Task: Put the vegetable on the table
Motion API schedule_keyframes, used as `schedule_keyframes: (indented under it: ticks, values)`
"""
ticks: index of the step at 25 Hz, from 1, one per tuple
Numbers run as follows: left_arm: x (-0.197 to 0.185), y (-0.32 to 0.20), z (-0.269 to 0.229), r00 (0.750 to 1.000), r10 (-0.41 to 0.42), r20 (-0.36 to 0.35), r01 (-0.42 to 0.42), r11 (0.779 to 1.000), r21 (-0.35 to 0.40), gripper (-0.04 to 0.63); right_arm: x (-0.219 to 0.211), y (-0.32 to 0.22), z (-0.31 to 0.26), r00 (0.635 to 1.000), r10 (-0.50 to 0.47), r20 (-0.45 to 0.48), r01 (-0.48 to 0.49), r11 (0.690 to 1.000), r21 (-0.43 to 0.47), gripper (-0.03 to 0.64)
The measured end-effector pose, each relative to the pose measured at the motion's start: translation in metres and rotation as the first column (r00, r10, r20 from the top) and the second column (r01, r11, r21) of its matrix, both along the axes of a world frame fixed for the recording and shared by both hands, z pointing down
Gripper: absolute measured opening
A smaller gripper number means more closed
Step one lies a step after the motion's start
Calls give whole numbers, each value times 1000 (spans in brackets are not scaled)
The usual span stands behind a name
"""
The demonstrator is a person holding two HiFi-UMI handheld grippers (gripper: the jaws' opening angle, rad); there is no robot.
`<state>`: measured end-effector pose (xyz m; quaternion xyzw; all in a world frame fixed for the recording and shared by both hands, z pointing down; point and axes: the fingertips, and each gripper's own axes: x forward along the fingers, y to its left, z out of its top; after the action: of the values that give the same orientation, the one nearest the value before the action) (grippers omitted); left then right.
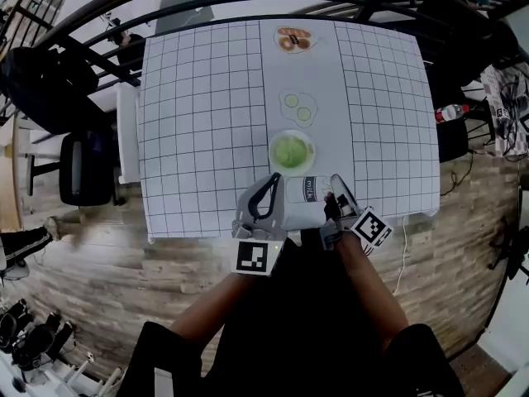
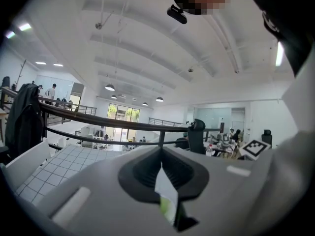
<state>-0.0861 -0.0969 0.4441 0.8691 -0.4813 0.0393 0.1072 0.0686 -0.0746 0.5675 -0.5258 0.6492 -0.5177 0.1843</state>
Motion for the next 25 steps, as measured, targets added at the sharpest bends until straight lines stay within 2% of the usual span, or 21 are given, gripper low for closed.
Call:
schedule_keyframes:
  ticks: [6, 10, 13, 16, 19, 21, 25]
  values:
    - [-1, 9, -11, 1000, -19, -2, 19, 1000, 17, 8, 4, -1, -59, 992, -36, -117, 47, 995, 91, -5]
    - [6, 9, -22, 998, -70, -5, 71, 997, 32, 8, 15, -7, -92, 992, -38, -124, 49, 995, 83, -5]
    - [14, 9, -27, 994, -110, 14, 110, 993, 35, 8, 22, -12, -111, 979, -69, -191, 92, 989, 112, -5]
    - [32, 14, -41, 992, -121, 26, 120, 991, 59, 8, 27, -13, -146, 952, -95, -292, 156, 969, 194, -5]
    - [47, 19, -52, 990, -142, 19, 140, 988, 71, 8, 28, -12, -162, 926, -114, -359, 205, 952, 226, -5]
    - [55, 21, -55, 988, -157, 9, 156, 985, 69, 8, 27, -10, -168, 897, -135, -422, 252, 938, 236, -5]
    - [68, 21, -70, 982, -186, 8, 184, 976, 112, 8, 25, -6, -180, 826, -158, -541, 353, 893, 279, -5]
